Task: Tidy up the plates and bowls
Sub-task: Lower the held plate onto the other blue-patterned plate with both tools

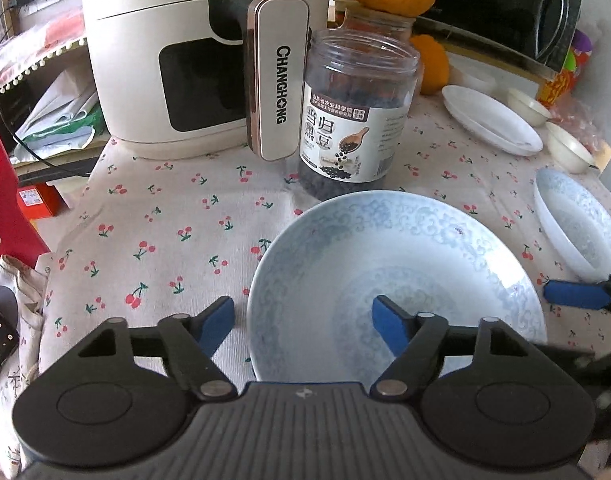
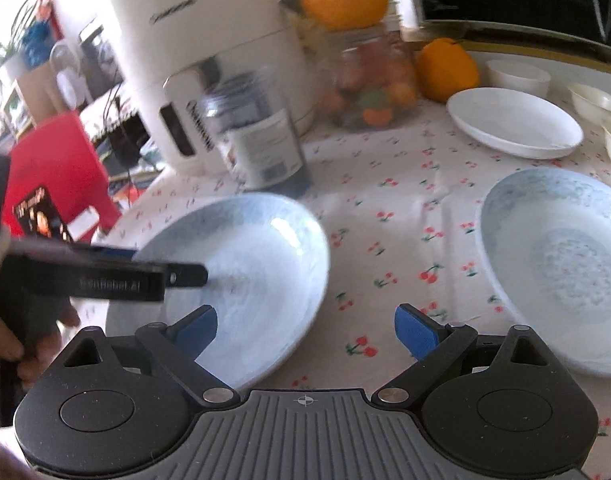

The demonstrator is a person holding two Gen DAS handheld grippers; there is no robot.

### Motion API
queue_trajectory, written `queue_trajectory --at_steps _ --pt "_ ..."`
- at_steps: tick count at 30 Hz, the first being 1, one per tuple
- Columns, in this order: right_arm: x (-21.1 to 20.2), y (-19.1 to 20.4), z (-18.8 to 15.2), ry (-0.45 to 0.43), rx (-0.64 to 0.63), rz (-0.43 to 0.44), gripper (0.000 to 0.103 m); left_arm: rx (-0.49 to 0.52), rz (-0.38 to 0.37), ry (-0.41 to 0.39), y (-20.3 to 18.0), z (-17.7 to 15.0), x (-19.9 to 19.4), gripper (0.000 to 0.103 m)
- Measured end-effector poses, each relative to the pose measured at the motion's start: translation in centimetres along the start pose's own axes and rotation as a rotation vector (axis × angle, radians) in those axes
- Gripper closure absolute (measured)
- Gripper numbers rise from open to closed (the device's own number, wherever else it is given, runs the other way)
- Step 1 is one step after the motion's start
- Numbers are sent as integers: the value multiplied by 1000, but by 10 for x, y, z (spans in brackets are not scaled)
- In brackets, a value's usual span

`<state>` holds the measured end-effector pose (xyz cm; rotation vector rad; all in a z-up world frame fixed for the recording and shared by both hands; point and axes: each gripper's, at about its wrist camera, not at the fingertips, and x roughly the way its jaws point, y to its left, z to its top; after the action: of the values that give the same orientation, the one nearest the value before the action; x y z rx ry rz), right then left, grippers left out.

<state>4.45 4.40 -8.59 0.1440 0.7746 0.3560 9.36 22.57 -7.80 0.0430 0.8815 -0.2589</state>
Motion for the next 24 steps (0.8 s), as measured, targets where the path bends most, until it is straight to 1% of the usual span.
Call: queue_trajectory --at_steps 3,5,7,9,11,12,14,15,16,18,20,24 --pt "4 7 -5 4 -17 -1 6 -12 -21 -4 3 0 1 40" --pt "5 9 -6 3 -25 -4 8 -18 -32 -6 4 0 0 48" --pt "6 10 -6 -1 -31 -7 9 -25 -37 -7 5 0 0 50" --pt "6 9 -5 -2 -32 -13 14 -30 -30 -9 4 -1 0 53" --pt "6 9 -5 -4 -35 -16 25 -46 -22 -13 6 -1 -1 59" --pt "6 9 -5 -5 -41 -14 30 -55 -21 -14 7 -1 -1 61" --pt "5 11 -4 -9 -59 -4 51 -67 -20 -19 9 -1 -1 65" --pt "4 13 -4 -10 -76 8 57 -69 -19 -21 9 -2 -2 66" --pt "4 15 -4 -7 -88 -10 58 -71 -18 -21 9 -2 -2 67" --pt "3 14 -3 0 -72 -18 61 -72 -10 -24 8 -2 -3 69" --pt "2 11 -2 8 -63 -23 67 -65 -3 -30 6 -2 -4 71" --pt "-1 6 -1 17 -59 -19 71 -63 -1 -39 4 0 -6 75"
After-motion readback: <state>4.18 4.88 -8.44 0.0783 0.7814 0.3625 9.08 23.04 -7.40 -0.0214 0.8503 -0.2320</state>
